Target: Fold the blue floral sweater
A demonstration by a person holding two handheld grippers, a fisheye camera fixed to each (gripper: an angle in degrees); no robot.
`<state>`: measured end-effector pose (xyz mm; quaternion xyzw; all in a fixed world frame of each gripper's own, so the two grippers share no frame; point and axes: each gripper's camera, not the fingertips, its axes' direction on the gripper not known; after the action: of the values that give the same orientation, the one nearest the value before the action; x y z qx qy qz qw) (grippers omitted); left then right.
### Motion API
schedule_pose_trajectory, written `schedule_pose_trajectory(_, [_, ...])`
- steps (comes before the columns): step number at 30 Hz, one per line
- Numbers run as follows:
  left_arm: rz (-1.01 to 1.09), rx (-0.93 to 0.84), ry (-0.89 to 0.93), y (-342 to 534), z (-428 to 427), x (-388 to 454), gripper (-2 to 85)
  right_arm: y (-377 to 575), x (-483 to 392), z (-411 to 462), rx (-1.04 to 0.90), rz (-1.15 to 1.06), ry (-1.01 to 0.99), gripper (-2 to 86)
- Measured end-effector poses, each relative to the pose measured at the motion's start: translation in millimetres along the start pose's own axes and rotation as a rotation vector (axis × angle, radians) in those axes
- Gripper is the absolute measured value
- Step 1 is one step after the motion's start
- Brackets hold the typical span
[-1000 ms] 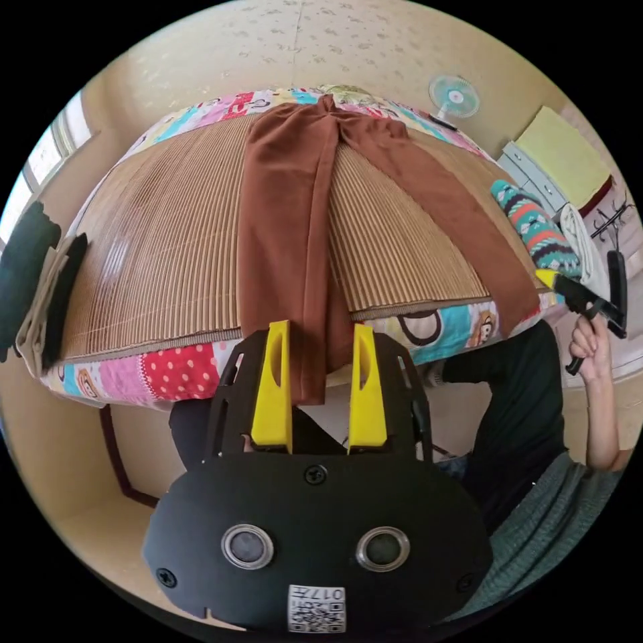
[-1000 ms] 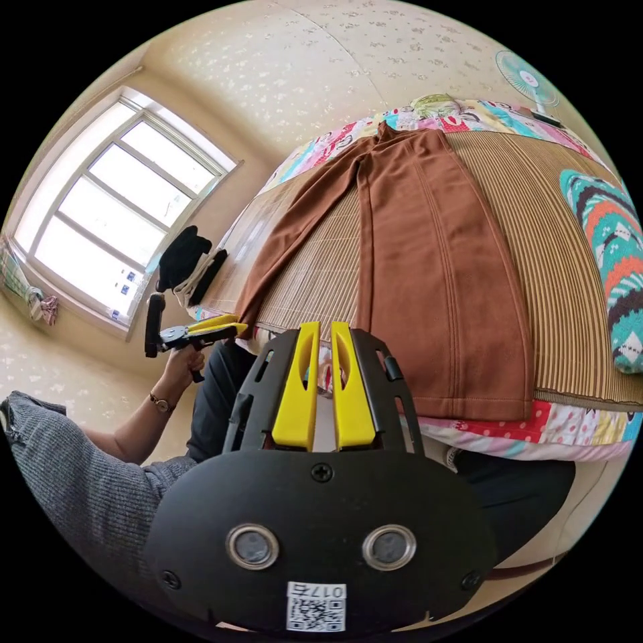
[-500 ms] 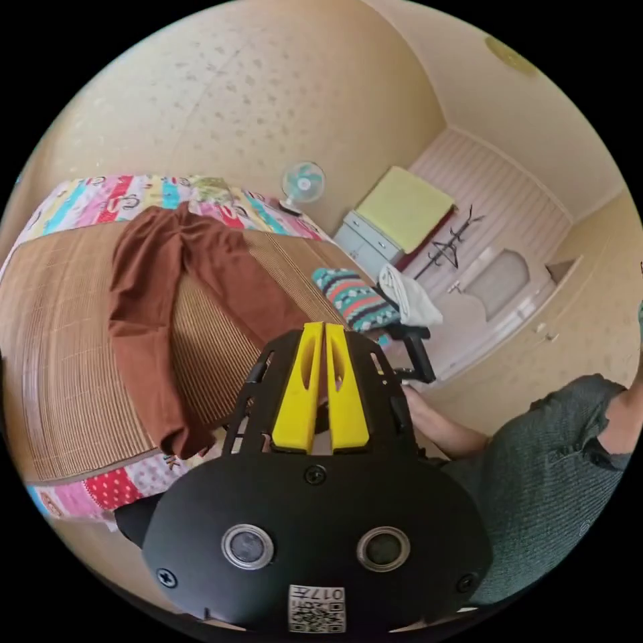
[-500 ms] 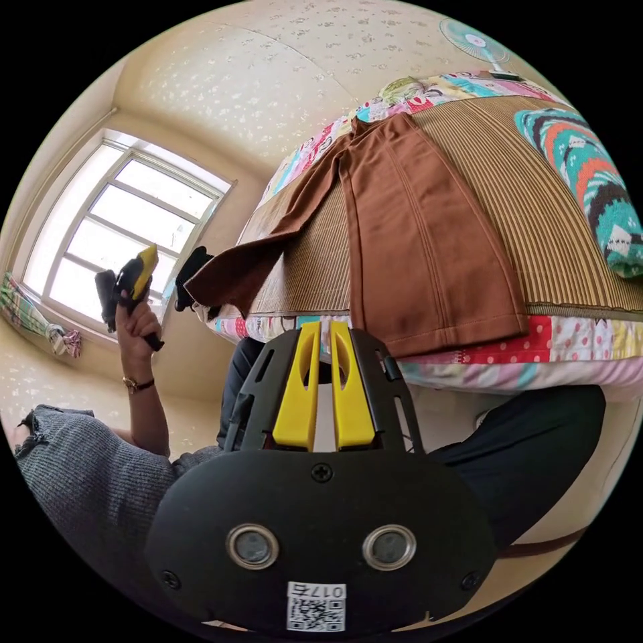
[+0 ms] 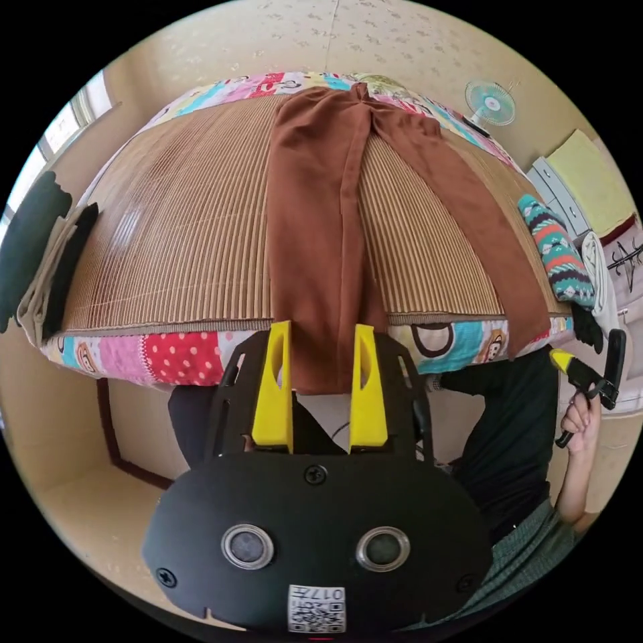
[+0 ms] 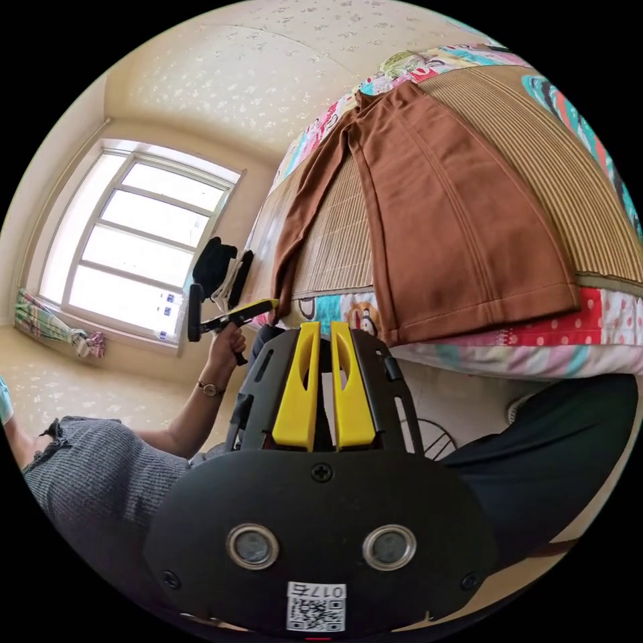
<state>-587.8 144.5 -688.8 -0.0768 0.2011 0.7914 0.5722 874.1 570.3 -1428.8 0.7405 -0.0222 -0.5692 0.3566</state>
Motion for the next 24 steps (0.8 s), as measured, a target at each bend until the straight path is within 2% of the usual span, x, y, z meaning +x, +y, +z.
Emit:
schedule_pose_trajectory(2, [0.000,0.037,0.031,-3.9,-34.4,-5.4,4.4,-5.2,-9.1,-1.2,-0.005,-0.011,-0.034,2.4])
schedule_pose_trajectory(7, [-0.088,0.357,0.302,3.0,-189.5,-37.3,0.9,-0.5,-43.9,-27.0,0.018,-0.097,-0.056,1.5])
schedule_pose_trajectory(10, [0.028,0.458,0.435,-1.8,-252.4,1.0,0.1,8.4,-35.4,-36.5,-0.013,-0.067,-0.040,1.3])
schedule_pose_trajectory(12, [0.296,0.416,0.524,-3.0,-259.3,80.1,-0.2,12.8,-24.0,-41.5,-0.019,-0.021,-0.039,1.3])
schedule_pose_trajectory(13, [0.343,0.378,0.549,-2.0,-252.8,98.4,-0.1,14.2,-18.8,-44.4,-0.026,0.013,-0.022,1.3])
schedule_pose_trajectory(15, [0.386,0.208,0.473,9.6,-209.8,145.5,0.8,13.5,-20.6,-48.6,-0.036,0.011,0.012,1.4])
schedule_pose_trajectory(17, [0.294,0.202,0.360,27.4,-183.8,136.4,2.6,12.1,-23.5,-57.2,-0.009,0.016,0.016,1.5])
schedule_pose_trajectory(21, [-0.021,0.173,0.255,51.1,-141.1,38.3,9.1,13.9,-29.0,-82.4,0.070,0.022,-0.041,2.0])
schedule_pose_trajectory(24, [-0.190,0.170,0.119,56.8,-113.6,-33.9,12.5,13.7,-32.1,-80.7,0.012,0.004,0.047,3.1])
